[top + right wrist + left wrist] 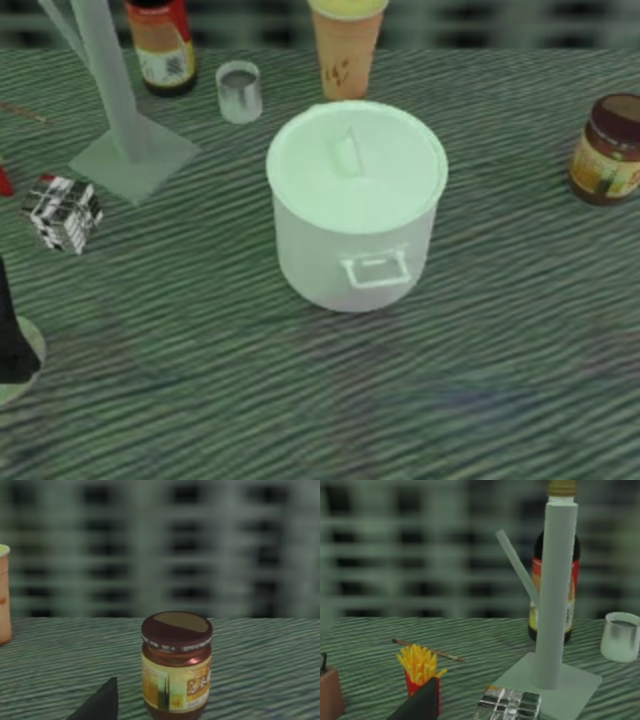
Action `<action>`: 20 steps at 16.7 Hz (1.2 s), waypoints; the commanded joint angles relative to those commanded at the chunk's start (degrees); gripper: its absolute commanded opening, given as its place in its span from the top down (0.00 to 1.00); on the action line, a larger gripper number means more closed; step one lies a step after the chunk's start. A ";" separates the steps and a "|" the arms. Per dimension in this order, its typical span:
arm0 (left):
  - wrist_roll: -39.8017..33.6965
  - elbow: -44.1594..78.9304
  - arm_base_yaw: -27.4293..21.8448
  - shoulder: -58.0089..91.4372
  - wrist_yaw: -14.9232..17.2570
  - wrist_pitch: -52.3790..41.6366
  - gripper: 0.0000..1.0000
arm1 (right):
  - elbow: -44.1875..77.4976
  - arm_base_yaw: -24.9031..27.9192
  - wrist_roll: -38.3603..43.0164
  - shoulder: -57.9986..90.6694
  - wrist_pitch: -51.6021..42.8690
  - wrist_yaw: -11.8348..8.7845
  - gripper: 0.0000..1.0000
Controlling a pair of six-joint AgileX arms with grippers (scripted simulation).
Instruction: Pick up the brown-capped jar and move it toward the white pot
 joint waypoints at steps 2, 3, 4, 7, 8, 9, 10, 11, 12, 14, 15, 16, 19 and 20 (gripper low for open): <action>0.00 0.00 0.00 0.00 0.00 0.00 0.00 | 0.00 0.00 0.00 0.00 0.00 0.00 0.00; 0.00 0.00 0.00 0.00 0.00 0.00 0.00 | 0.32 -0.08 0.00 0.51 -0.51 0.06 0.00; 0.00 0.00 0.00 0.00 0.00 0.00 0.00 | 1.02 -0.22 -0.02 1.58 -1.53 0.18 0.00; 0.00 0.00 0.00 0.00 0.00 0.00 0.00 | 5.83 -0.99 -0.13 8.18 -7.33 0.80 0.00; 0.00 0.00 0.00 0.00 0.00 0.00 0.00 | 8.53 -1.32 -0.19 11.50 -10.04 1.05 0.00; 0.00 0.00 0.00 0.00 0.00 0.00 0.00 | 11.72 -1.66 -0.27 15.24 -13.00 1.31 0.00; 0.00 0.00 0.00 0.00 0.00 0.00 0.00 | 15.40 -2.00 -0.37 19.33 -16.19 1.55 0.00; 0.00 0.00 0.00 0.00 0.00 0.00 0.00 | 19.60 -2.33 -0.50 23.72 -19.57 1.79 0.00; 0.00 0.00 0.00 0.00 0.00 0.00 0.00 | 24.38 -2.66 -0.65 28.39 -23.07 2.01 0.00; 0.00 0.00 0.00 0.00 0.00 0.00 0.00 | 35.40 -3.24 -1.01 38.38 -30.07 2.37 0.00; 0.00 0.00 0.00 0.00 0.00 0.00 0.00 | 41.46 -3.47 -1.23 43.60 -33.46 2.50 0.00; 0.00 0.00 0.00 0.00 0.00 0.00 0.00 | 47.83 -3.67 -1.47 48.97 -36.75 2.60 0.00; 0.00 0.00 0.00 0.00 0.00 0.00 0.00 | 68.15 -3.90 -2.42 65.96 -45.76 2.61 0.00; 0.00 0.00 0.00 0.00 0.00 0.00 0.00 | 74.99 -3.86 -2.80 71.83 -48.45 2.53 0.00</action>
